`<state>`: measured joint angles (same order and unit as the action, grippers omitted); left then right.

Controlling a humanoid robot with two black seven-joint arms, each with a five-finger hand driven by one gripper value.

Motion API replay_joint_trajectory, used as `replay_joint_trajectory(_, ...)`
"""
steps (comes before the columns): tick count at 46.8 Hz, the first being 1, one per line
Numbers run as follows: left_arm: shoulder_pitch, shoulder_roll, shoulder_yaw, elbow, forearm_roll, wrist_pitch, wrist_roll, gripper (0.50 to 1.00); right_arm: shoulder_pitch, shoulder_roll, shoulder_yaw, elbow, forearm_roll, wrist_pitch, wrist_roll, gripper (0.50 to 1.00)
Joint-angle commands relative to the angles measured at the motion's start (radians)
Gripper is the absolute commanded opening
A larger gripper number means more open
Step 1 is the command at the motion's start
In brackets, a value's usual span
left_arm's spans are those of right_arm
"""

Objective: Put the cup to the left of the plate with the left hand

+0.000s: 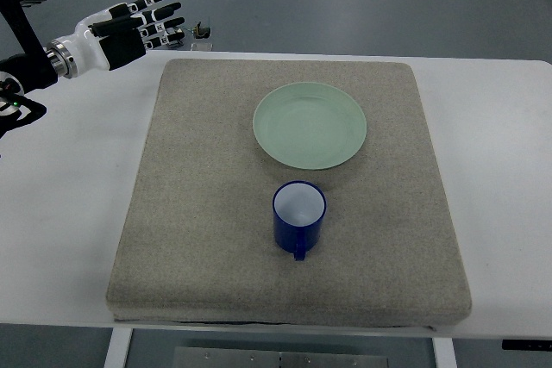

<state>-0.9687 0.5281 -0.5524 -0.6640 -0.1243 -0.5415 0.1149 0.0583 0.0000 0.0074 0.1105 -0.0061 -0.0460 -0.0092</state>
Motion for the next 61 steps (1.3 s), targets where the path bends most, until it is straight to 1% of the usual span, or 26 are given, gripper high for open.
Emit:
replay_joint_trajectory(1, 0.001, 0.0, 0.0, 0.001, 0.003, 0.0, -0.001, 0.999, 0.0, 0.0, 0.0, 0.0, 0.0, 0.0, 0.0, 0.934)
replay_joint_trajectory(26, 0.005, -0.003, -0.004, 0.01, 0.006, 0.012, -0.006, 0.999, 0.0, 0.0, 0.0, 0.0, 0.0, 0.0, 0.0, 0.934)
replay_joint_trajectory(36, 0.005, 0.0, 0.002, 0.01, 0.031, 0.0, -0.076, 0.999, 0.0, 0.0, 0.0, 0.0, 0.0, 0.0, 0.0, 0.934)
replay_joint_trajectory(47, 0.004, 0.004, -0.003, -0.008, 0.244, -0.009, -0.092, 0.999, 0.0, 0.0, 0.0, 0.0, 0.0, 0.0, 0.0, 0.934)
replay_joint_trajectory(49, 0.004, 0.01, -0.003, -0.022, 0.285, -0.018, -0.093, 0.996, 0.0, 0.0, 0.0, 0.0, 0.0, 0.0, 0.0, 0.934)
replay_joint_trajectory(54, 0.005, 0.033, -0.004, -0.065, 0.373, -0.069, -0.109, 0.996, 0.0, 0.0, 0.0, 0.0, 0.0, 0.0, 0.0, 0.934)
replay_joint_trajectory(61, 0.027, 0.056, -0.004, -0.127, 0.43, -0.069, -0.144, 0.996, 0.0, 0.0, 0.0, 0.0, 0.0, 0.0, 0.0, 0.934)
